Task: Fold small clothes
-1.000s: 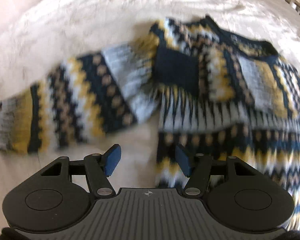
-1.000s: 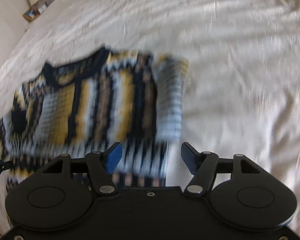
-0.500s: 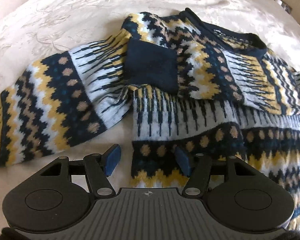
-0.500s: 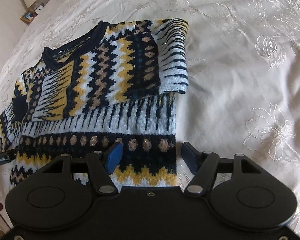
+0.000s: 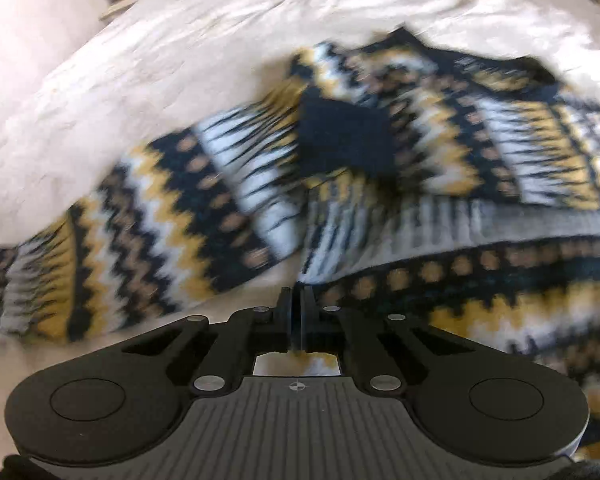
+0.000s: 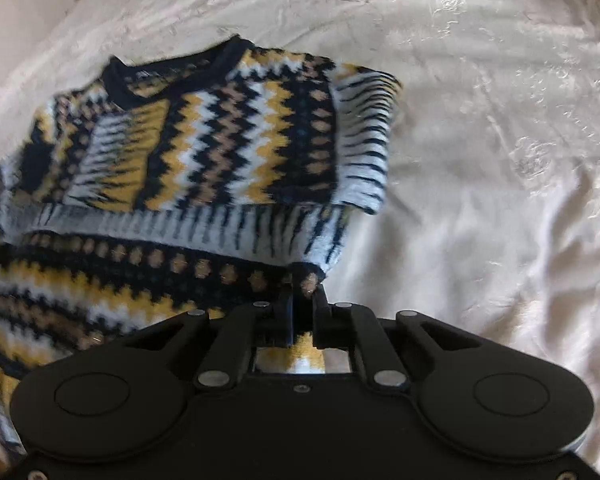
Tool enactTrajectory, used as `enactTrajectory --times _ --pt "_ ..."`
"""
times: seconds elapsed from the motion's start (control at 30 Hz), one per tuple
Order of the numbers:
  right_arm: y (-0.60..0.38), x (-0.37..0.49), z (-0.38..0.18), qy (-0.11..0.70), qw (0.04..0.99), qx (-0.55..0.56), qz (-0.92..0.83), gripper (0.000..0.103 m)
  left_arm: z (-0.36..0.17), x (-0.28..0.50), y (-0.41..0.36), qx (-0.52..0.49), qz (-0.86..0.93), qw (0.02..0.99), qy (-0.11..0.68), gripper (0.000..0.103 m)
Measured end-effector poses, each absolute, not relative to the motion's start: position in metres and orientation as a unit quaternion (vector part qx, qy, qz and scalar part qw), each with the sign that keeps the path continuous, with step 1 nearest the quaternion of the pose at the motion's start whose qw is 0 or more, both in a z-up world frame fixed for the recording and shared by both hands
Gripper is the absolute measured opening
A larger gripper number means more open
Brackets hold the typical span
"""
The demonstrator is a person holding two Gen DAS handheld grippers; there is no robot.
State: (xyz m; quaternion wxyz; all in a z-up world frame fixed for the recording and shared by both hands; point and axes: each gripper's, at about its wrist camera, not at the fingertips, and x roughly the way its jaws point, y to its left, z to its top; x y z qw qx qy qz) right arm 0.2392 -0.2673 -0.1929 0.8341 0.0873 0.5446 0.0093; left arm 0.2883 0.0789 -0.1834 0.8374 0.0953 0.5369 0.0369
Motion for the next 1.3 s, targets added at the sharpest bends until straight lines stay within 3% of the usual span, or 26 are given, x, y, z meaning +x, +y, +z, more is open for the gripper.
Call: enactTrajectory --times 0.07,0.13,0.17,0.2,0.27,0.3,0.5,0.8,1.03,1.1,1.2,1.3 --pt "-0.271 0.242 -0.203 0.555 0.826 0.098 0.002 0.014 -0.191 0.292 0.086 0.099 0.071 0.824 0.554 0.001" --pt "-0.271 0.245 -0.207 0.559 0.822 0.111 0.002 0.023 -0.189 0.292 0.092 0.078 0.078 0.825 0.554 0.002" --pt "-0.271 0.246 -0.206 0.557 0.822 0.115 0.002 0.031 -0.184 0.292 0.093 0.067 0.078 0.827 0.552 0.003" --pt "-0.271 0.246 -0.203 0.554 0.824 0.117 0.002 0.046 -0.179 0.290 0.094 0.055 0.075 0.831 0.549 0.003" --pt "-0.271 0.243 -0.196 0.542 0.831 0.123 0.013 0.067 -0.169 0.284 0.095 0.039 0.071 0.835 0.545 0.004" --pt "-0.271 0.242 -0.192 0.538 0.833 0.126 0.019 0.071 -0.165 0.280 0.094 0.034 0.070 0.836 0.544 0.004" --pt "-0.269 0.225 -0.180 0.542 0.825 0.148 0.064 0.070 -0.144 0.237 0.078 -0.005 0.039 0.845 0.533 0.006" --pt "-0.251 0.195 -0.208 0.585 0.805 0.077 0.058 0.070 -0.178 0.197 0.048 0.088 0.017 0.806 0.586 0.006" --pt "-0.266 0.186 -0.203 0.581 0.807 0.098 0.038 0.071 -0.162 0.192 0.069 0.034 0.031 0.811 0.584 0.007" --pt "-0.263 0.185 -0.193 0.568 0.815 0.103 0.043 0.078 -0.150 0.190 0.081 -0.016 0.024 0.815 0.578 0.008" --pt "-0.256 0.183 -0.176 0.544 0.829 0.117 0.059 0.088 -0.141 0.189 0.098 -0.064 0.035 0.825 0.560 0.045" --pt "-0.240 0.183 -0.160 0.516 0.846 0.117 0.069 0.094 -0.132 0.191 0.114 -0.056 0.054 0.844 0.530 0.050"
